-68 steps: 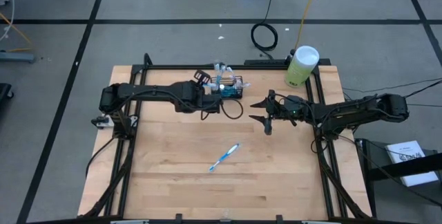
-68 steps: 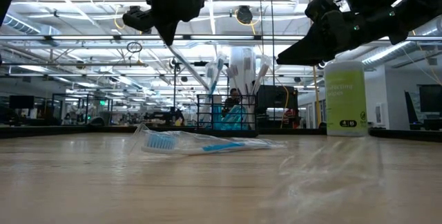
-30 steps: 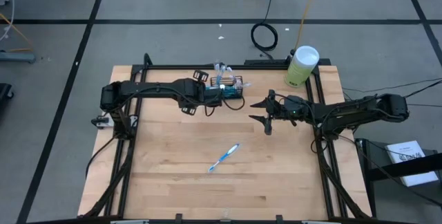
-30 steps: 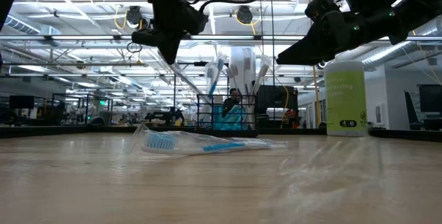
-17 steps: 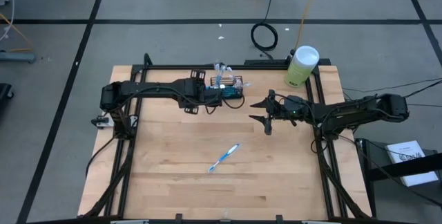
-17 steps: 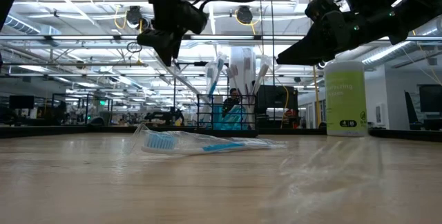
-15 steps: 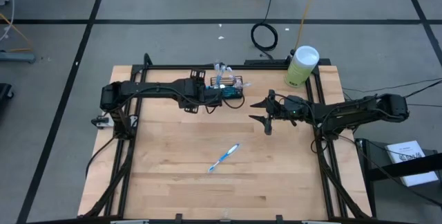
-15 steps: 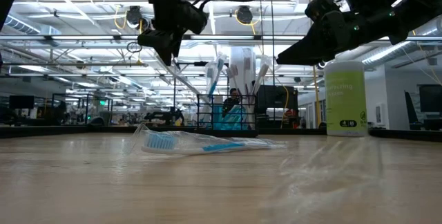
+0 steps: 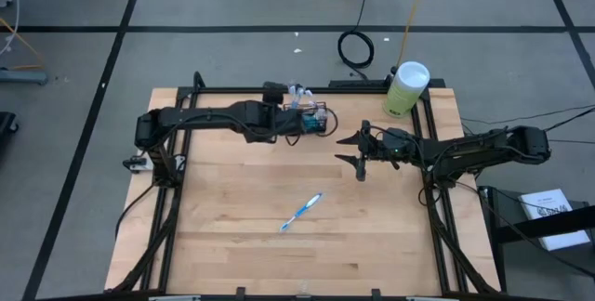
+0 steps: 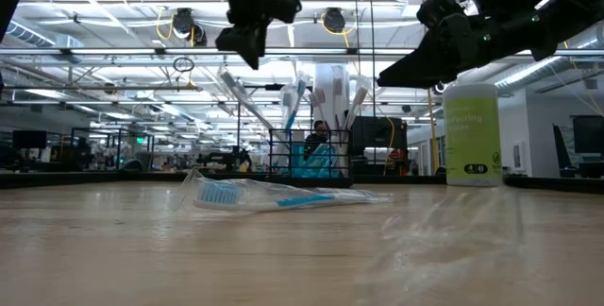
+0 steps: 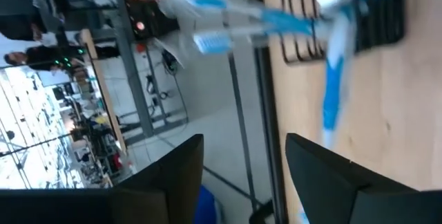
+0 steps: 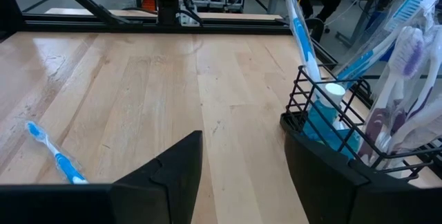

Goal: Pick & Place toothbrushing station
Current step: Put the blue toothbrush into the left compartment of the wire organizer

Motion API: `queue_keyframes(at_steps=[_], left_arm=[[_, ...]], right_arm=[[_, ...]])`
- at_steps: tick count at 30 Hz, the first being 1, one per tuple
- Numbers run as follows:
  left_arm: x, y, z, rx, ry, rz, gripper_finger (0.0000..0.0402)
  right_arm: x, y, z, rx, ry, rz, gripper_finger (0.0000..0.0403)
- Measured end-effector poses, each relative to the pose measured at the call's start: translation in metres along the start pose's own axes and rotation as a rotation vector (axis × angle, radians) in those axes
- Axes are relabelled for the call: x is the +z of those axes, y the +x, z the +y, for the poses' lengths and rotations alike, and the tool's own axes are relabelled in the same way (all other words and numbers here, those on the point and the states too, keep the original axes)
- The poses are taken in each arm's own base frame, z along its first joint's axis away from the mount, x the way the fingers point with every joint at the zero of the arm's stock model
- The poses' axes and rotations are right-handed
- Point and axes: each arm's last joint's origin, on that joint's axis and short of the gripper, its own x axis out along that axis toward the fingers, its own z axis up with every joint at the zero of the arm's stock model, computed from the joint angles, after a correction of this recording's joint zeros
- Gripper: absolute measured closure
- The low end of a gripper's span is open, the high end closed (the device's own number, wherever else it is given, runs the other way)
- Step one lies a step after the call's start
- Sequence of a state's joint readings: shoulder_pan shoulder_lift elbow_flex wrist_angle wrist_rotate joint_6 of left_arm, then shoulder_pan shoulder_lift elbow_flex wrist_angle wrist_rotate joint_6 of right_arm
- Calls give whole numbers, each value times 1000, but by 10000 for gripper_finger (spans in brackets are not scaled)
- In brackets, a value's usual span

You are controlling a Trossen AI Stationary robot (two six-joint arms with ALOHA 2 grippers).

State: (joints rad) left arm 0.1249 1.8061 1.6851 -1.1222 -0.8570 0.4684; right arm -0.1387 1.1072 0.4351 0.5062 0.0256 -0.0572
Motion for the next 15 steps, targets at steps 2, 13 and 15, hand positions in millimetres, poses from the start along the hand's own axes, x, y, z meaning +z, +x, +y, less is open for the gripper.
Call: queue_keyframes(at_steps=[2, 13, 15], left_arm=[[3, 0, 5, 18, -25, -29, 198], [-43, -56, 49, -191, -491, -371, 247], [-64, -69, 50, -247, -584, -423, 256]], right_arm=[[0, 0, 0, 0, 0, 0, 206], [-1, 0, 0, 1, 8, 7, 206], [-1, 0, 0, 1, 8, 10, 206]])
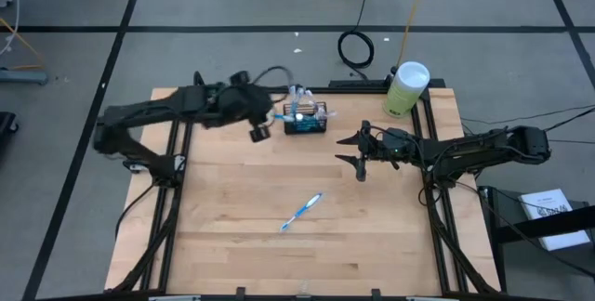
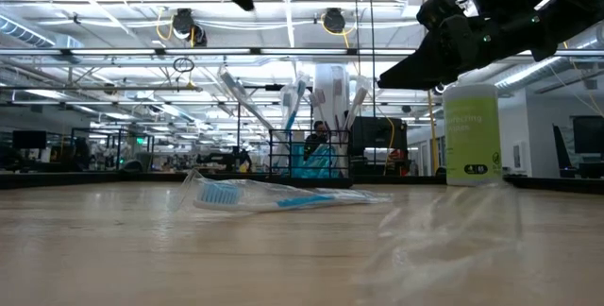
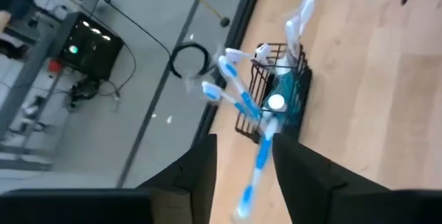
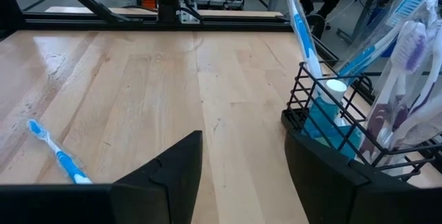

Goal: Pick & Place toothbrushing station
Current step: Put the blue toothbrush into the left compartment of the wire organizer

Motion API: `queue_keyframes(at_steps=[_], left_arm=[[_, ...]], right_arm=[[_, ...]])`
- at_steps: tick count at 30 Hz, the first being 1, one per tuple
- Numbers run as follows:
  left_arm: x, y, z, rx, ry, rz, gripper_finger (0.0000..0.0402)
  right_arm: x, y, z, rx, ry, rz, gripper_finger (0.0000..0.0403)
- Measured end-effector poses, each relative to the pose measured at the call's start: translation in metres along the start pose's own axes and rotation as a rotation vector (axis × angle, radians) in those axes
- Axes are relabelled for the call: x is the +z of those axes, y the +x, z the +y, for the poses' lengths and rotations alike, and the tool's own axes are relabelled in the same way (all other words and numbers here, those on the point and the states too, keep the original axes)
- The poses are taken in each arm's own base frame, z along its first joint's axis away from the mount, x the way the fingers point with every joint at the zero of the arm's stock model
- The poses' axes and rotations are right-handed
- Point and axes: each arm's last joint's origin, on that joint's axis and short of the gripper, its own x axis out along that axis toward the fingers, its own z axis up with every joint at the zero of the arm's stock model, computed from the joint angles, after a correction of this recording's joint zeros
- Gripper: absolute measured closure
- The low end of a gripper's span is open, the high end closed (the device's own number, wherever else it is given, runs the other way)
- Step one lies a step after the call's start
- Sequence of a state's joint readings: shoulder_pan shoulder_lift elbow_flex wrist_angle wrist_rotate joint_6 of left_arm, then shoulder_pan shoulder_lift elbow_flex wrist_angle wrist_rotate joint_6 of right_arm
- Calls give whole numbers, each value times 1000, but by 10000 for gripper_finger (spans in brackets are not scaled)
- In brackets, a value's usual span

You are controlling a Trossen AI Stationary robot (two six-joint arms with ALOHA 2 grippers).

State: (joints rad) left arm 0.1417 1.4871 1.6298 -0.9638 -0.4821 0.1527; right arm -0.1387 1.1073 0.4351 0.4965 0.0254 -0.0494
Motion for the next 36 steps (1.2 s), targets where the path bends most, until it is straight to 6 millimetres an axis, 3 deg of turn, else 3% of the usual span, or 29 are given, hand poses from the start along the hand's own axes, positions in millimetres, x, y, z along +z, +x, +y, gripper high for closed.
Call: queue_keyframes(at_steps=[2, 5, 12, 17, 22, 28, 36], left_arm=[[-15, -12, -1, 9, -57, -36, 264], [-47, -13, -12, 72, -108, -40, 274], [-123, 29, -50, 105, -274, -132, 280], [-151, 57, -65, 188, -365, -238, 280], [-165, 81, -69, 238, -410, -294, 280], [-162, 106, -66, 271, -479, -352, 280], [-143, 108, -62, 253, -431, -563, 279]], right_arm=[[0, 0, 0, 0, -5, 0, 206], [0, 0, 0, 0, -13, 0, 206], [0, 0, 0, 0, -14, -1, 206], [1, 0, 0, 0, 9, -6, 206], [2, 0, 0, -1, 11, -16, 206], [3, 0, 0, -1, 11, -31, 206], [3, 0, 0, -1, 12, -31, 206]])
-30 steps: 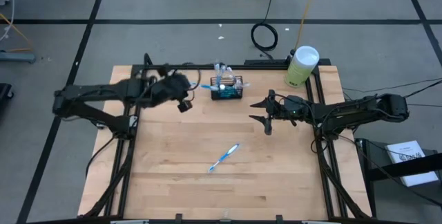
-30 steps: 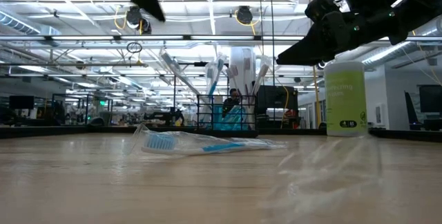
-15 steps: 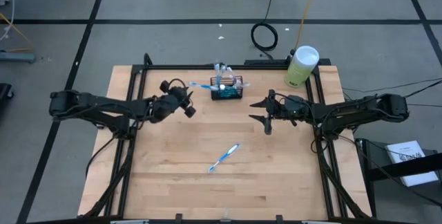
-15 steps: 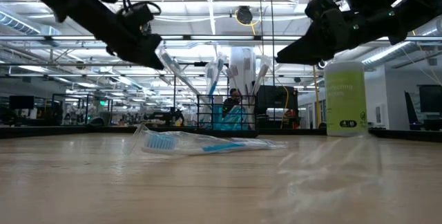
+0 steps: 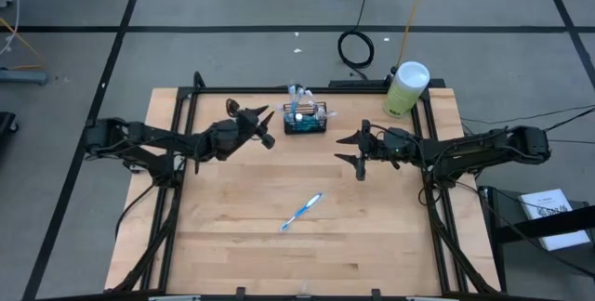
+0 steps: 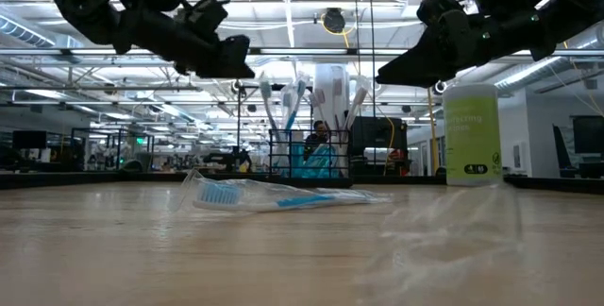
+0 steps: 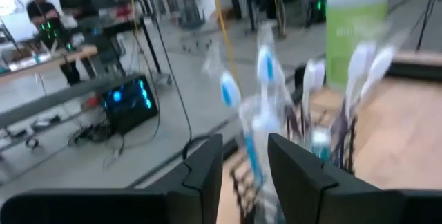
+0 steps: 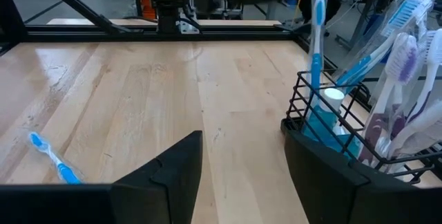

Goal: Pick & Place toothbrushing station
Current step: Put the blue toothbrush into the left compartment of the wire organizer

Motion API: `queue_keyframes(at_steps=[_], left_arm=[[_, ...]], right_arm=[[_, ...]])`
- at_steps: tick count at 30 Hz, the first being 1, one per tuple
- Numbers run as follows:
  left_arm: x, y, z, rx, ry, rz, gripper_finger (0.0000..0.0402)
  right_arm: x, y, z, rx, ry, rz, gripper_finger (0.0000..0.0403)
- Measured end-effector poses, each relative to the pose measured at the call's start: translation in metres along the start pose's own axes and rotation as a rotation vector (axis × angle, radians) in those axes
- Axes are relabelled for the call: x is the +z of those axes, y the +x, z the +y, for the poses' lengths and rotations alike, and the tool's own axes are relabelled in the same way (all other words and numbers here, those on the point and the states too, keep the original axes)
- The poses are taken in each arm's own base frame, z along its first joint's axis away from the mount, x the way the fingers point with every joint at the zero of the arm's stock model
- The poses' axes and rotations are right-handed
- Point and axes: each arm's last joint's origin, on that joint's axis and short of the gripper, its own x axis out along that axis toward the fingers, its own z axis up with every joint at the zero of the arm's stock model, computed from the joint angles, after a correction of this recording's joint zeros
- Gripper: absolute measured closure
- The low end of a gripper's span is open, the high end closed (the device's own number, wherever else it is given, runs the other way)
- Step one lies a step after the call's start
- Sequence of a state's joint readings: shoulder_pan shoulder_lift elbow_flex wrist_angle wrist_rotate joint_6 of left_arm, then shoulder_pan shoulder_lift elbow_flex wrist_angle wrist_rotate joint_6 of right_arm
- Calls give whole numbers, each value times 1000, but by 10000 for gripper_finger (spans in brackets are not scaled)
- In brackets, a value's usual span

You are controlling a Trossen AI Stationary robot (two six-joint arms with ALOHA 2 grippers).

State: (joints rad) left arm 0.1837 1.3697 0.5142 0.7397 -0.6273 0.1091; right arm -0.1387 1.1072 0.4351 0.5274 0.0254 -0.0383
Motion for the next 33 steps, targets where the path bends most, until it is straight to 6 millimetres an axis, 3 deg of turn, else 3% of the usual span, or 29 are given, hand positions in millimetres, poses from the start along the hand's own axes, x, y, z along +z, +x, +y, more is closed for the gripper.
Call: queue_keyframes(at_steps=[6, 12, 17, 25, 29, 33], left_arm=[[10, 0, 1, 3, -46, -88, 279], [9, -1, -4, -107, -34, -91, 280], [13, -18, -26, -359, 83, -138, 279], [0, -47, -58, -537, 109, -17, 279], [-3, -51, -61, -554, 91, 26, 279], [-3, -49, -59, -515, 79, 32, 279]], right_arm=[[0, 0, 0, 0, 0, 1, 206], [0, 0, 0, 0, 0, 1, 206], [0, 0, 0, 0, 11, 1, 206], [-1, 0, 1, 36, 77, 6, 206], [-10, 9, 16, 236, 131, 80, 206], [-17, 29, 37, 327, 73, 159, 206]])
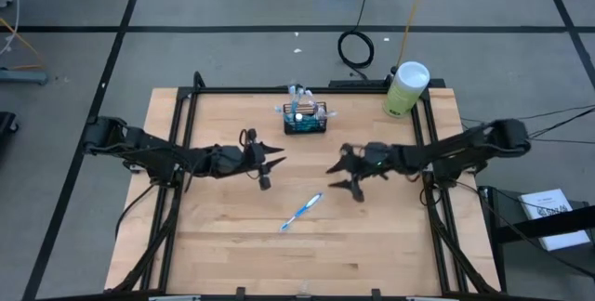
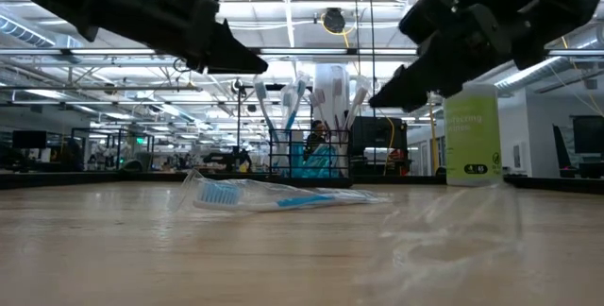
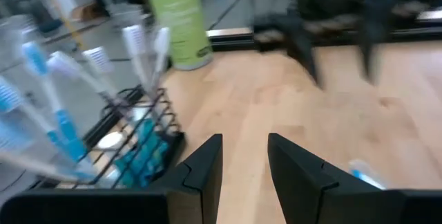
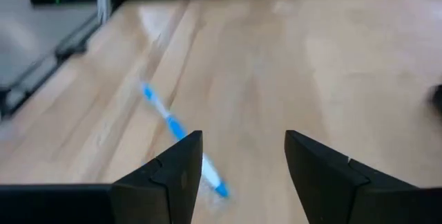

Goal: Pick & Place toothbrushing station
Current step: Put the blue toothbrush into the left compartment of the wire organizer

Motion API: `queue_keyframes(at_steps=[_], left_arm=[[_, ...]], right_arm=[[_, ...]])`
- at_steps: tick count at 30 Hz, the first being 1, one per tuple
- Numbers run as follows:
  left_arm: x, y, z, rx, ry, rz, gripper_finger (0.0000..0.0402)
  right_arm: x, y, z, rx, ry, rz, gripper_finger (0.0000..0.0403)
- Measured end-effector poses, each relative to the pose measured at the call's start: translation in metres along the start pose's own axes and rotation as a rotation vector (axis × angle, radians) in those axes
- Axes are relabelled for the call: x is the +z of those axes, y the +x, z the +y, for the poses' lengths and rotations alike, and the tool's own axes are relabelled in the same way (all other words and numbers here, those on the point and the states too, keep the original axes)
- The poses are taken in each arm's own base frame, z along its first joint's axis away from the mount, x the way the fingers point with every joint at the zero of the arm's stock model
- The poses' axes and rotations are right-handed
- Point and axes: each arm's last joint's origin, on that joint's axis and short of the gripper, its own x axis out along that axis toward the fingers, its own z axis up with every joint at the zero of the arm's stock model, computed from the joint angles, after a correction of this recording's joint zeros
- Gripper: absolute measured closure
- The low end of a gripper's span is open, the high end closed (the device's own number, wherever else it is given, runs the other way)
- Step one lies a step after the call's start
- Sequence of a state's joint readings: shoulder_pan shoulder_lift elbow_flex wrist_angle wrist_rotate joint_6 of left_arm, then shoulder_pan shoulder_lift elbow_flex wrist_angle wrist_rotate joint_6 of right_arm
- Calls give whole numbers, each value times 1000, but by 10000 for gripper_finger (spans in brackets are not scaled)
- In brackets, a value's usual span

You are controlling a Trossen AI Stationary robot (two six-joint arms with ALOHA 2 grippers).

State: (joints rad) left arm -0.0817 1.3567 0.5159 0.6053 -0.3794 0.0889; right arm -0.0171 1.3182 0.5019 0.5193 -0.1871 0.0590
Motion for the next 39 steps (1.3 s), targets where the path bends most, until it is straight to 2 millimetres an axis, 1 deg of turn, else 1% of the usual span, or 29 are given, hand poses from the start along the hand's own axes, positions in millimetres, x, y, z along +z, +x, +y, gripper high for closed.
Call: queue_keyframes(at_steps=[5, 10, 13, 17, 22, 25, 28, 33, 34, 37, 39], left_arm=[[-1, 2, 9, 96, -73, 9, 279], [-2, 5, 18, 135, -126, 13, 279], [-3, 6, 21, 146, -169, 15, 279], [-4, 6, 21, 148, -183, 21, 279], [-5, 6, 20, 137, -183, 39, 279], [-7, 5, 20, 136, -177, 56, 279], [-8, 5, 20, 137, -173, 63, 279], [-8, 5, 20, 136, -170, 62, 279], [-8, 5, 20, 136, -171, 61, 279], [-8, 5, 20, 136, -165, 60, 279], [-7, 5, 20, 136, -155, 60, 279]], right_arm=[[-11, 37, 12, 63, -59, 116, 206], [-24, 70, 20, 145, -85, 200, 206], [-29, 84, 20, 153, -120, 232, 206], [-41, 98, 16, 151, -153, 300, 206], [-49, 106, 9, 107, -168, 348, 212], [-51, 105, 7, 93, -179, 368, 236], [-49, 104, 7, 90, -180, 369, 279], [-49, 104, 6, 88, -185, 360, 375], [-48, 104, 7, 88, -187, 358, 384], [-47, 104, 7, 84, -181, 350, 382], [-42, 102, 7, 65, -177, 336, 378]])
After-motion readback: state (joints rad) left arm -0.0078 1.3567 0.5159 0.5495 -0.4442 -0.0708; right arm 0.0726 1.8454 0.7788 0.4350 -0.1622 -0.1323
